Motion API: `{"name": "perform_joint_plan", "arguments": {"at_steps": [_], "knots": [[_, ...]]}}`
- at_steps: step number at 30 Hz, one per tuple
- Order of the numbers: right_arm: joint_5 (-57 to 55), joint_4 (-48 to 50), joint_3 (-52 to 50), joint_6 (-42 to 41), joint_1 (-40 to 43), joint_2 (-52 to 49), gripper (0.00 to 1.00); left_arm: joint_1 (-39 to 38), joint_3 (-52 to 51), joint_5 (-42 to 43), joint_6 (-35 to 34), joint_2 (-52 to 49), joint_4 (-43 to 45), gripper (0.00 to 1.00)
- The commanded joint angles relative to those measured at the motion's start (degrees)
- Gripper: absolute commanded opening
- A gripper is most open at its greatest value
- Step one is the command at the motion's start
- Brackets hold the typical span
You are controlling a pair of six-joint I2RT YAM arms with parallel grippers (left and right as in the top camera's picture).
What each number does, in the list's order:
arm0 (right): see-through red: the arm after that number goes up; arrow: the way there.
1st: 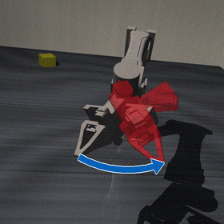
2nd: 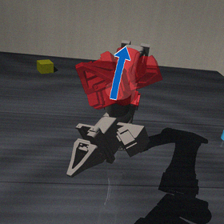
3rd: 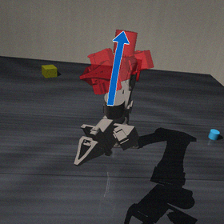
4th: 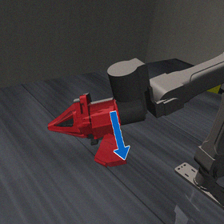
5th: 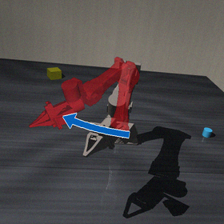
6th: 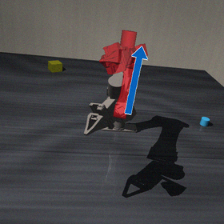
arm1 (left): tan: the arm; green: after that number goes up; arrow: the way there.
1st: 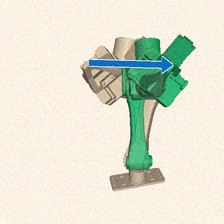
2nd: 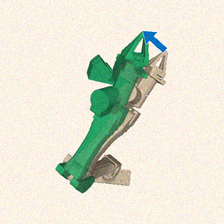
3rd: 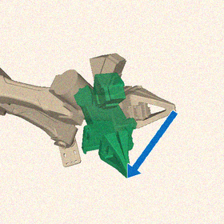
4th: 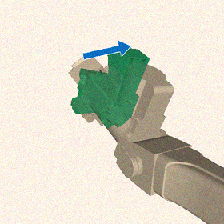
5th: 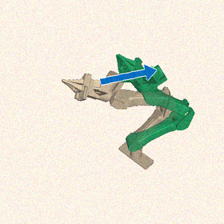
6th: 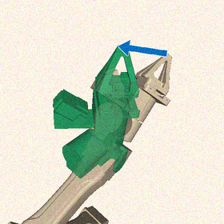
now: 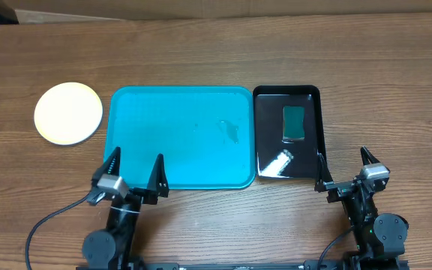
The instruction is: Clean dirty plates on tray and stack at the side
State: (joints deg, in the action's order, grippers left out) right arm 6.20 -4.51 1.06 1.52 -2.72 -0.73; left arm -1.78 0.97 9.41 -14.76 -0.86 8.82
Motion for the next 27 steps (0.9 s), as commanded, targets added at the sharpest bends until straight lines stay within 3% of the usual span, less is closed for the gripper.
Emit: {"name": "perform_joint_plan", "arguments": {"at_steps": [1,5,10,27], "knots": [[0.3,0.3,-0.6,0.2,0.2,0.6,1.00,0.0,-0.7,-2.2,0.7,0.7,-4.1,1.00],[0.3,0.3,-0.6,0.2,0.2,0.6,1.00,0.0,-0.7,-2.6,2.8,0.7,-13.0,1.00],[0.3,0.3,-0.6,0.2,0.2,0.6,1.00,0.0,-0.7,-2.4,10.7,0.7,-12.7,1.00],[0.3,0.3,-0.6,0.2,0.2,0.6,1.00,0.0,-0.7,-2.5,11.0,0.7,-12.7,1.00]]}}
